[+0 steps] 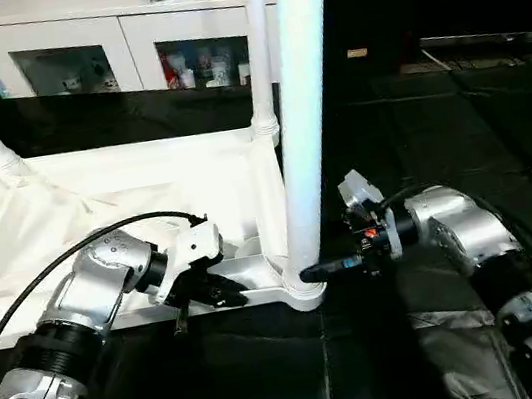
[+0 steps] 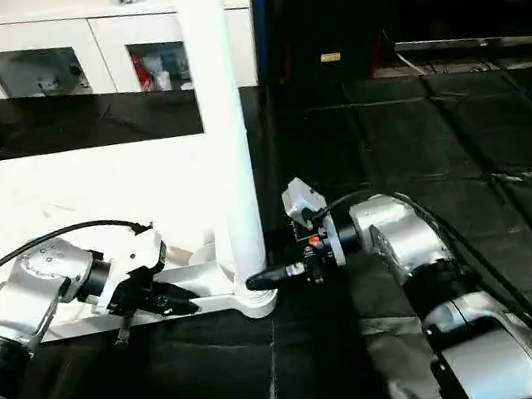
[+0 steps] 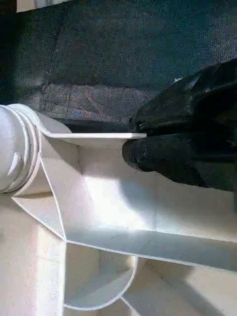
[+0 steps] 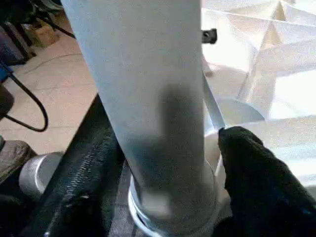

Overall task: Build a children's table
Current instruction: Rotate leg to tighten

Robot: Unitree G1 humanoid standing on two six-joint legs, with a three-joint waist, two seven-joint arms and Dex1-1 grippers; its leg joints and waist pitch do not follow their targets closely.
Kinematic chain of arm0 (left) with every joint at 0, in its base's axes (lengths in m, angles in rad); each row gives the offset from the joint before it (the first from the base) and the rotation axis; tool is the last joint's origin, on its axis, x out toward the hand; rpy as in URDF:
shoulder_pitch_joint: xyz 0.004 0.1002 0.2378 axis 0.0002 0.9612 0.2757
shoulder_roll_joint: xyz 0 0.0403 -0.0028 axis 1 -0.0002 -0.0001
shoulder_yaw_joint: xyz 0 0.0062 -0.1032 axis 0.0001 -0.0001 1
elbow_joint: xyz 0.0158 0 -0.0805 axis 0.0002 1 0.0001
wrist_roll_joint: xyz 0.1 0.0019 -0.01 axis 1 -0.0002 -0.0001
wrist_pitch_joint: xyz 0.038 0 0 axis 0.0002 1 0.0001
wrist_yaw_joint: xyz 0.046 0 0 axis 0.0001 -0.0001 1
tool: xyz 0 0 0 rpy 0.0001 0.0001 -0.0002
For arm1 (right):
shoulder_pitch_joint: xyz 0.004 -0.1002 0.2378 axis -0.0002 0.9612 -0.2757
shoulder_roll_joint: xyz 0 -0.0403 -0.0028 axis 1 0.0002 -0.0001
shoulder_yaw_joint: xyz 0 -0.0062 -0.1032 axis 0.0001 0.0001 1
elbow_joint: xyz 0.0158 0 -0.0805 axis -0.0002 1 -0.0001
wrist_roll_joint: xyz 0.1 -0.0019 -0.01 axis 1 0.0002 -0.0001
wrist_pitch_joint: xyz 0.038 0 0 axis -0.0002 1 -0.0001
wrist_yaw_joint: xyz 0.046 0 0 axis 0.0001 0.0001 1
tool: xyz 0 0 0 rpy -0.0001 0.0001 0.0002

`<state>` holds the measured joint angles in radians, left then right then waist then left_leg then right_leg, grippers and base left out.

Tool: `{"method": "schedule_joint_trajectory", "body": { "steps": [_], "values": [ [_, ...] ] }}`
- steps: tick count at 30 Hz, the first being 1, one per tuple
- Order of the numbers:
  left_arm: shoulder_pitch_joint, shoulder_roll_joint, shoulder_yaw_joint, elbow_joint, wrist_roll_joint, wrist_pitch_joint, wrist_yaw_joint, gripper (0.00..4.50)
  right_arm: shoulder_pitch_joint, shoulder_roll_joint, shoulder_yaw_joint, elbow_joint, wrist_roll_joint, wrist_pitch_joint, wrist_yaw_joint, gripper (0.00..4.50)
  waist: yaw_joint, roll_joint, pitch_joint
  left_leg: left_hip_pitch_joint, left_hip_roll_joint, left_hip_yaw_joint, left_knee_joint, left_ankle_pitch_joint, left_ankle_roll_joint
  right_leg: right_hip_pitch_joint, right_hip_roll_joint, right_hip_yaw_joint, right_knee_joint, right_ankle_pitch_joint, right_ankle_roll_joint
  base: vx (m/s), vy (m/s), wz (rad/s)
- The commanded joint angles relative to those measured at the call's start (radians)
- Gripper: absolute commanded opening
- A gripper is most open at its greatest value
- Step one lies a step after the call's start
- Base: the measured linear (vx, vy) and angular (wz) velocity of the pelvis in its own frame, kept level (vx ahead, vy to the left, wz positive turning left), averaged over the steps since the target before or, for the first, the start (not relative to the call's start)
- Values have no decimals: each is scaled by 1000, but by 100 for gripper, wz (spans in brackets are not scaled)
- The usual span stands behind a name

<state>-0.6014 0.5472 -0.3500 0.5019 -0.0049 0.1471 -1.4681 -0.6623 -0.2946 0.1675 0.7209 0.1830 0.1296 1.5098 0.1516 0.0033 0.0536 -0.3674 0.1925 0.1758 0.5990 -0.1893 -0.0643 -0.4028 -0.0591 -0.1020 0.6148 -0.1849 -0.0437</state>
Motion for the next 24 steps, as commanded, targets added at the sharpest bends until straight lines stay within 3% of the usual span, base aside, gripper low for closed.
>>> {"method": "schedule_joint_trajectory", "body": {
  "steps": [1, 5, 10, 16, 20, 24],
  "values": [
    [-17, 7, -14, -17, 0, -16, -32, 0, -21, -2, 2, 9, 10, 11, 16, 269, -5, 10, -74, 15, 56, -17, -66, -142, 46, 57, -101, 64, -67, -169, -208, 0, 0, 0],
    [-21, 5, -13, -10, 2, -15, -24, 0, -19, 3, 1, 12, 13, 16, 23, 237, -5, 10, -74, 14, 55, -17, -66, -140, 45, 58, -101, 64, -66, -171, -207, 0, 0, 0],
    [-40, -40, 21, 11, -1, 64, 79, 0, 1, 38, -27, 5, 19, 22, -87, 208, -7, 10, -72, 15, 55, -15, -66, -146, 35, 55, -102, 65, -68, -190, -205, 0, 0, 0],
    [-109, -168, 102, 98, 8, 186, 368, 0, 8, 137, -63, 43, -33, 65, -424, 201, -21, 6, -71, 15, 49, -20, -69, -151, 0, 59, -103, 65, -76, -255, -174, 0, 0, 0],
    [-141, -233, 140, 134, 6, 233, 504, 0, -8, 198, -78, 73, -61, 82, -604, 200, -40, 5, -75, 8, 45, -19, -65, -115, 14, 62, -102, 65, -71, -180, -187, 0, 0, 0],
    [-181, -319, 186, 179, -1, 266, 672, 0, -53, 281, -95, 127, -90, 80, -837, 199, -45, 7, -74, 12, 42, -18, -65, -112, 21, 61, -101, 63, -73, -167, -197, 0, 0, 0]
  ]
}}
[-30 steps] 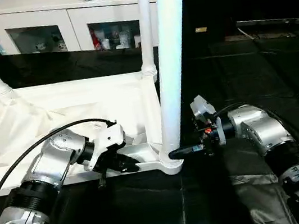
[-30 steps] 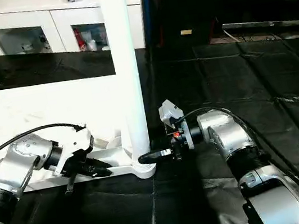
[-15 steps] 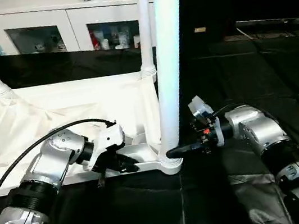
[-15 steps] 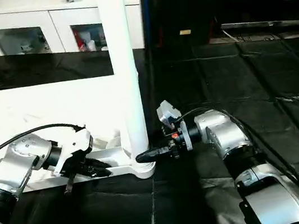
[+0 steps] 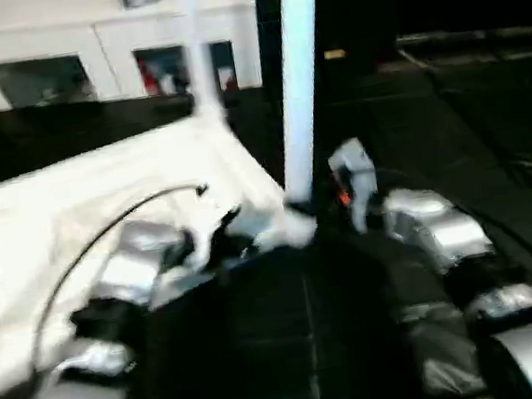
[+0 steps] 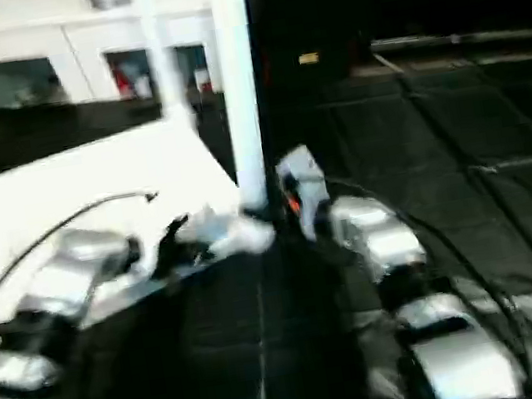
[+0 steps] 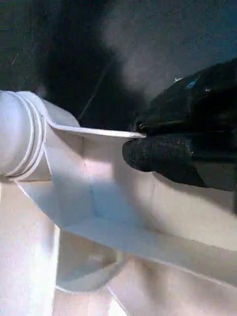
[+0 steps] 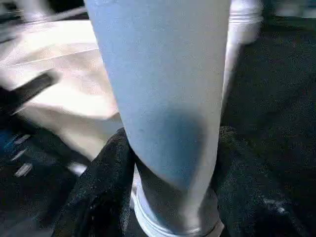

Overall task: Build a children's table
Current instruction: Rotate leg to tighten

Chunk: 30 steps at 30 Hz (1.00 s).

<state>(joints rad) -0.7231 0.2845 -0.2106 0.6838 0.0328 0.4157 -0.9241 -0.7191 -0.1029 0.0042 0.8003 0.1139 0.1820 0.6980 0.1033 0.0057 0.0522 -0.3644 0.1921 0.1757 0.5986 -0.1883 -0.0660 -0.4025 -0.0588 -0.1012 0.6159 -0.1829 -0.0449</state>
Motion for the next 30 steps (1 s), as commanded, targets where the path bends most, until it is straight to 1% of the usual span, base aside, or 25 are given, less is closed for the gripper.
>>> {"method": "schedule_joint_trajectory", "body": {
  "steps": [1, 3, 4, 5, 6, 7, 8, 9, 10, 11, 12, 13, 14, 15, 16, 17, 18, 19, 20, 21, 22, 23, 24, 26, 30],
  "values": [
    [-77, -94, 59, 18, -38, -2, 191, 0, -22, 126, 61, 71, -30, 19, -106, 199, 0, 9, -72, 10, 44, -19, -66, -125, 17, 59, -102, 64, -76, -182, -194, 0, 0, 0],
    [-83, -107, 63, 24, -38, -2, 210, 0, -30, 138, 59, 79, -33, 15, -126, 199, -1, 8, -72, 13, 43, -18, -66, -136, 16, 58, -101, 64, -78, -188, -192, 0, 0, 0],
    [-88, -122, 64, 22, -28, -2, 219, 0, -37, 154, 58, 77, -42, -1, -129, 199, -1, 5, -71, 10, 43, -18, -66, -139, 19, 61, -102, 64, -78, -185, -189, 0, 0, 0],
    [-88, -123, 64, 21, -27, -2, 220, 0, -38, 156, 58, 77, -42, -3, -128, 199, 1, 6, -73, 9, 44, -19, -66, -127, 25, 63, -102, 65, -75, -165, -189, 0, 0, 0],
    [-86, -122, 60, 15, -23, -3, 211, 0, -38, 161, 54, 71, -38, -9, -116, 251, 1, 6, -74, 8, 44, -19, -65, -121, 30, 63, -102, 65, -74, -150, -191, 0, 0, 0],
    [-84, -119, 56, 11, -20, -5, 203, 0, -37, 162, 53, 66, -36, -9, -105, 264, 2, 7, -75, 8, 45, -19, -65, -111, 39, 64, -103, 65, -71, -124, -195, 0, 0, 0],
    [-84, -119, 56, 11, -20, -5, 203, 0, -37, 162, 53, 66, -36, -9, -105, 264, 2, 6, -74, 8, 44, -18, -65, -107, 45, 64, -102, 65, -70, -111, -199, 0, 0, 0],
    [-80, -114, 52, 6, -17, -6, 193, 0, -35, 162, 55, 59, -30, -9, -92, 268, 2, 7, -75, 7, 44, -18, -64, -106, 48, 64, -103, 65, -69, -106, -201, 0, 0, 0],
    [-71, -100, 44, 0, -12, -18, 169, 0, -26, 159, 62, 48, -29, -16, -72, 294, 3, 11, -74, 7, 44, -19, -65, -108, 50, 65, -103, 65, -70, -108, -203, 0, 0, 0],
    [-65, -91, 40, -5, -10, -24, 155, 0, -21, 154, 68, 44, -32, -24, -62, 304, 2, 8, -73, 7, 44, -18, -65, -113, 50, 65, -104, 65, -72, -115, -200, 0, 0, 0],
    [-62, -86, 37, -8, -10, -26, 147, 0, -17, 150, 73, 40, -34, -28, -51, 304, 2, 8, -73, 7, 45, -19, -66, -115, 50, 65, -104, 65, -72, -117, -201, 0, 0, 0],
    [-48, -58, 23, -21, -7, -43, 99, 0, -2, 124, 91, 29, -38, -43, -3, 310, 2, 8, -72, 7, 45, -18, -66, -121, 50, 65, -104, 64, -73, -123, -201, 0, 0, 0],
    [-48, -58, 23, -21, -7, -43, 99, 0, -2, 124, 91, 29, -38, -43, -3, 328, 4, 8, -73, 6, 46, -20, -67, -120, 51, 67, -105, 64, -71, -123, -200, 0, 0, 0],
    [-42, -46, 18, -26, -10, -42, 74, 0, 4, 108, 99, 27, -41, -53, 19, 340, 0, 9, -73, 4, 47, -20, -67, -120, 52, 66, -105, 65, -70, -116, -201, 0, 0, 0],
    [-36, -34, 12, -31, -12, -52, 48, 0, 7, 94, 101, 27, -46, -65, 37, 340, -1, 10, -73, 5, 47, -20, -67, -118, 53, 67, -105, 64, -69, -106, -206, 0, 0, 0],
    [-31, -25, 9, -35, -13, -58, 29, 0, 9, 84, 101, 28, -48, -72, 50, 355, -4, 10, -72, 6, 46, -18, -66, -121, 54, 65, -103, 65, -70, -102, -212, 0, 0, 0],
    [-22, -9, 3, -42, -17, -64, -6, 0, 12, 65, 97, 28, -49, -89, 76, 355, -3, 14, -72, 6, 47, -20, -66, -125, 53, 65, -104, 65, -69, -105, -213, 0, 0, 0],
    [-15, 7, -4, -43, -17, -85, -39, 0, 14, 47, 90, 21, -37, -94, 113, 355, -3, 13, -72, 5, 47, -19, -66, -133, 55, 67, -105, 64, -70, -109, -215, 0, 0, 0],
    [-9, 24, -11, -44, -17, -98, -70, 0, 17, 29, 86, 12, -28, -96, 148, 364, -2, 16, -72, 5, 48, -19, -65, -135, 58, 67, -104, 64, -70, -109, -217, 0, 0, 0],
    [-3, 45, -22, -40, -12, -122, -105, 0, 22, 3, 84, -1, -14, -103, 207, 387, -1, 13, -72, 7, 49, -18, -66, -139, 61, 66, -101, 63, -71, -108, -216, 0, 0, 0],
    [0, 59, -30, -37, -8, -139, -128, 0, 25, -15, 83, -10, -5, -108, 246, 394, 0, 14, -71, 8, 50, -18, -66, -141, 63, 66, -101, 63, -71, -109, -217, 0, 0, 0],
    [1, 63, -32, -37, -8, -143, -136, 0, 26, -20, 83, -11, -3, -108, 257, 394, 3, 15, -71, 7, 51, -17, -65, -145, 64, 66, -100, 63, -69, -109, -219, 0, 0, 0],
    [6, 86, -43, -40, -9, -170, -182, 0, 28, -56, 93, -17, -4, -117, 328, 403, 6, 15, -71, 7, 52, -17, -65, -148, 63, 65, -101, 63, -69, -117, -220, 0, 0, 0],
    [10, 100, -47, -45, -15, -192, -214, 0, 27, -79, 101, -17, -9, -125, 374, 427, 12, 15, -70, 8, 52, -17, -65, -151, 62, 64, -104, 63, -71, -132, -219, 0, 0, 0],
    [27, 138, -57, -87, -49, -195, -330, 0, 20, -128, 120, -21, -1, -128, 498, 444, 20, 14, -72, 8, 56, -16, -64, -140, 63, 61, -104, 64, -66, -117, -229, 0, 0, 0]
  ]
}}
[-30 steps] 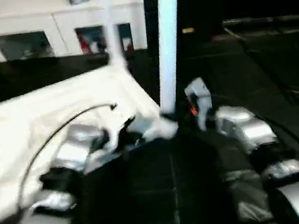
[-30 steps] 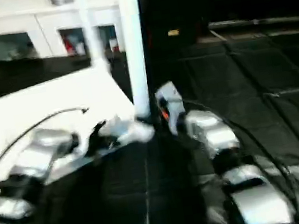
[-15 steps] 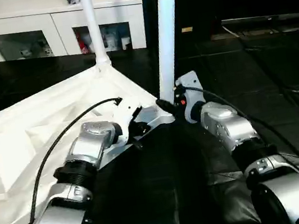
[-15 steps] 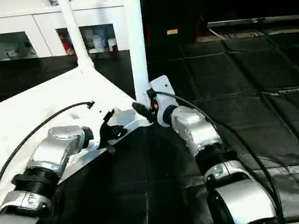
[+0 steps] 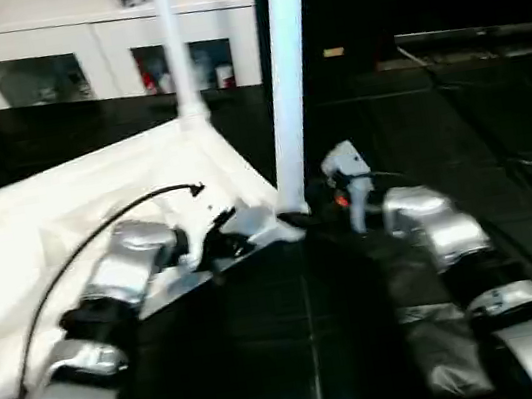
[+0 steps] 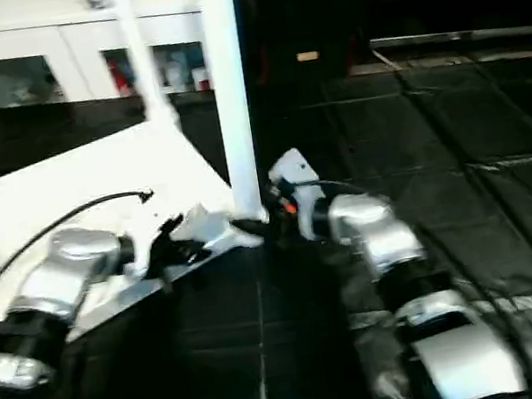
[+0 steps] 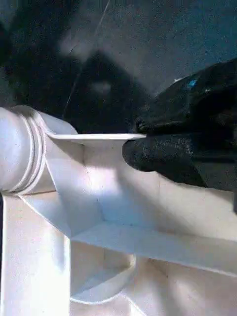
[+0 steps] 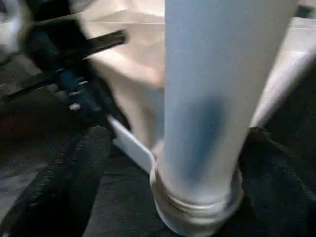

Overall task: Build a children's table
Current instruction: Rotate leg to tighten

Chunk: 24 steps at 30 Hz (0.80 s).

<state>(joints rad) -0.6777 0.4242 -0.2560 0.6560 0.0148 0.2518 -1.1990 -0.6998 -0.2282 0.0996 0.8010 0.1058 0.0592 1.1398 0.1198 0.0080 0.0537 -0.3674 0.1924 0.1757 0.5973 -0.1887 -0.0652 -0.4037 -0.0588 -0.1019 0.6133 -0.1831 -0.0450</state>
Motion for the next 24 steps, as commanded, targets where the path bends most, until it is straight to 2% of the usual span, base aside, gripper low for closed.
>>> {"method": "schedule_joint_trajectory", "body": {
  "steps": [1, 3, 5, 9, 11, 12, 14, 15, 18, 21, 24],
  "values": [
    [-9, 24, -28, -80, -34, -48, -115, 0, -1, -23, 37, -26, 12, -12, 130, 444, 7, 13, -74, 13, 56, -16, -62, -138, 66, 60, -102, 64, -63, -112, -233, 0, 0, 0],
    [-6, 33, -35, -87, -35, -53, -139, 0, -1, -31, 41, -27, 14, -12, 160, 444, 11, 14, -74, 13, 57, -16, -62, -140, 67, 60, -103, 65, -62, -112, -234, 0, 0, 0],
    [2, 56, -54, -97, -33, -74, -194, 0, -5, -46, 45, -24, 24, -7, 218, 444, 23, 15, -73, 17, 58, -15, -63, -152, 64, 56, -104, 65, -65, -131, -229, 0, 0, 0],
    [13, 82, -77, -104, -29, -108, -255, 0, -13, -59, 48, -14, 36, -12, 283, 444, 30, 15, -72, 18, 58, -16, -66, -168, 51, 55, -103, 65, -68, -169, -216, 0, 0, 0],
    [15, 84, -82, -101, -23, -121, -268, 0, -23, -62, 50, 5, 43, -2, 313, 416, 34, 16, -73, 18, 59, -17, -66, -167, 45, 56, -104, 66, -67, -172, -215, 0, 0, 0],
    [15, 86, -85, -100, -20, -130, -271, 0, -30, -63, 53, 19, 40, -2, 322, 416, 35, 17, -73, 18, 59, -17, -66, -168, 44, 56, -104, 66, -67, -172, -214, 0, 0, 0],
    [17, 87, -90, -103, -17, -138, -279, 0, -39, -65, 56, 40, 35, -9, 330, 405, 36, 12, -73, 16, 58, -17, -66, -167, 41, 56, -104, 65, -66, -169, -217, 0, 0, 0],
    [19, 88, -93, -105, -15, -143, -280, 0, -42, -65, 57, 45, 35, -10, 331, 396, 36, 13, -74, 16, 58, -17, -66, -164, 41, 57, -105, 65, -66, -170, -218, 0, 0, 0],
    [27, 92, -106, -121, -12, -148, -282, 0, -50, -60, 54, 54, 36, -9, 340, 371, 37, 9, -75, 15, 58, -16, -64, -150, 44, 58, -104, 65, -64, -163, -214, 0, 0, 0],
    [28, 91, -110, -126, -12, -149, -280, 0, -52, -60, 56, 59, 39, -4, 362, 357, 37, 8, -74, 15, 58, -16, -64, -143, 50, 56, -104, 65, -64, -164, -213, 0, 0, 0],
    [28, 92, -110, -116, -8, -161, -278, 0, -53, -61, 61, 62, 38, -5, 377, 323, 37, 9, -74, 15, 57, -16, -64, -147, 50, 56, -104, 65, -66, -182, -209, 0, 0, 0]
  ]
}}
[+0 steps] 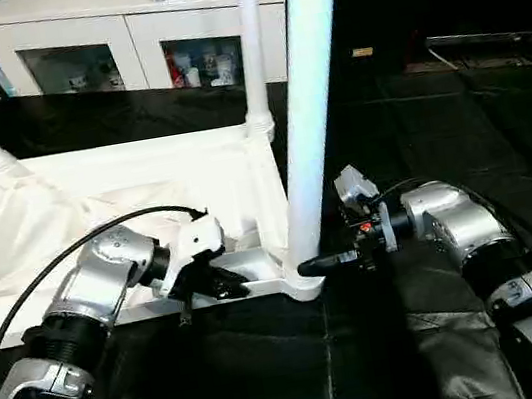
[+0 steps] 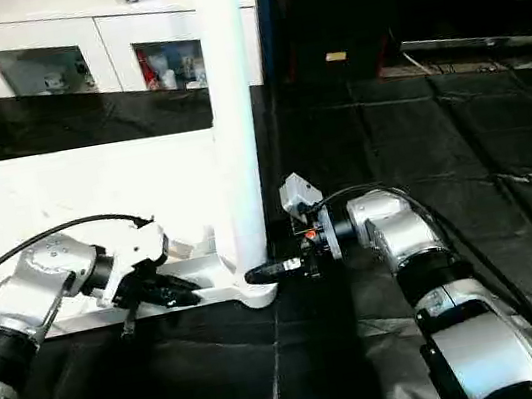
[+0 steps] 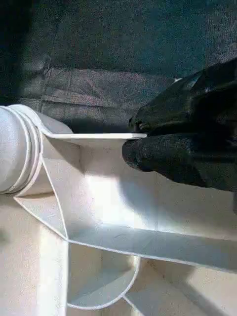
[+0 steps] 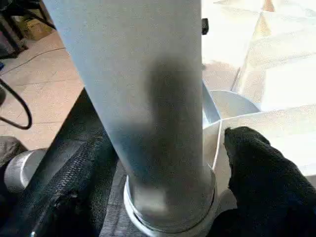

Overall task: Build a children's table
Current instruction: Rotate leg to tighten

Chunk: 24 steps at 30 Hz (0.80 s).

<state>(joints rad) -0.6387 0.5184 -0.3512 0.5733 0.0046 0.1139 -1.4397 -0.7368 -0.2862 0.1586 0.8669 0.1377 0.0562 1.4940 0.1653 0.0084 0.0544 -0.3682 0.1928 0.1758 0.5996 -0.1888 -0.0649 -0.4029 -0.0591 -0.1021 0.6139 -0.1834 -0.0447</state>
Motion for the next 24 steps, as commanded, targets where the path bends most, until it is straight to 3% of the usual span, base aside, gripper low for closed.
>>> {"method": "schedule_joint_trajectory", "body": {
  "steps": [1, 5, 6, 13, 18, 20, 22, 24],
  "values": [
    [-12, -1, -15, -29, 4, -29, -37, 0, -17, -4, 2, -2, 6, -2, 28, 318, -9, 6, -75, 16, 57, -15, -66, -147, 50, 55, -103, 65, -67, -185, -206, 0, 0, 0],
    [-13, -2, -15, -20, 7, -36, -33, 0, -23, -6, 1, 12, 10, -2, 43, 281, -8, 6, -75, 15, 57, -16, -66, -138, 52, 55, -103, 65, -66, -189, -203, 0, 0, 0],
    [-14, -2, -14, -18, 9, -35, -26, 0, -23, -5, 2, 12, 13, 1, 49, 274, -9, 2, -75, 15, 56, -15, -65, -137, 54, 55, -103, 65, -67, -191, -202, 0, 0, 0],
    [-28, -41, 25, 26, 2, 37, 86, 0, 0, 16, -23, -12, 36, 33, 9, 215, -10, 7, -74, 18, 57, -15, -66, -143, 46, 53, -102, 65, -69, -200, -200, 0, 0, 0],
    [-69, -140, 87, 90, 11, 145, 325, 0, 35, 106, -55, -35, -7, 71, -321, 204, -17, 5, -73, 17, 53, -18, -68, -152, 20, 57, -105, 64, -73, -245, -180, 0, 0, 0],
    [-89, -191, 115, 111, 8, 185, 428, 0, 37, 159, -77, -33, -12, 100, -462, 202, -33, 2, -70, 13, 50, -19, -70, -147, 8, 58, -104, 65, -76, -260, -170, 0, 0, 0],
    [-109, -238, 138, 131, 4, 212, 519, 0, 35, 203, -90, -29, -18, 124, -578, 200, -39, 1, -71, 17, 46, -19, -69, -153, 2, 57, -105, 64, -82, -277, -163, 0, 0, 0],
    [-139, -309, 170, 161, -5, 233, 640, 0, 26, 265, -96, -28, -35, 140, -713, 200, -49, 3, -70, 15, 45, -18, -69, -146, 12, 56, -104, 65, -83, -262, -165, 0, 0, 0]
  ]
}}
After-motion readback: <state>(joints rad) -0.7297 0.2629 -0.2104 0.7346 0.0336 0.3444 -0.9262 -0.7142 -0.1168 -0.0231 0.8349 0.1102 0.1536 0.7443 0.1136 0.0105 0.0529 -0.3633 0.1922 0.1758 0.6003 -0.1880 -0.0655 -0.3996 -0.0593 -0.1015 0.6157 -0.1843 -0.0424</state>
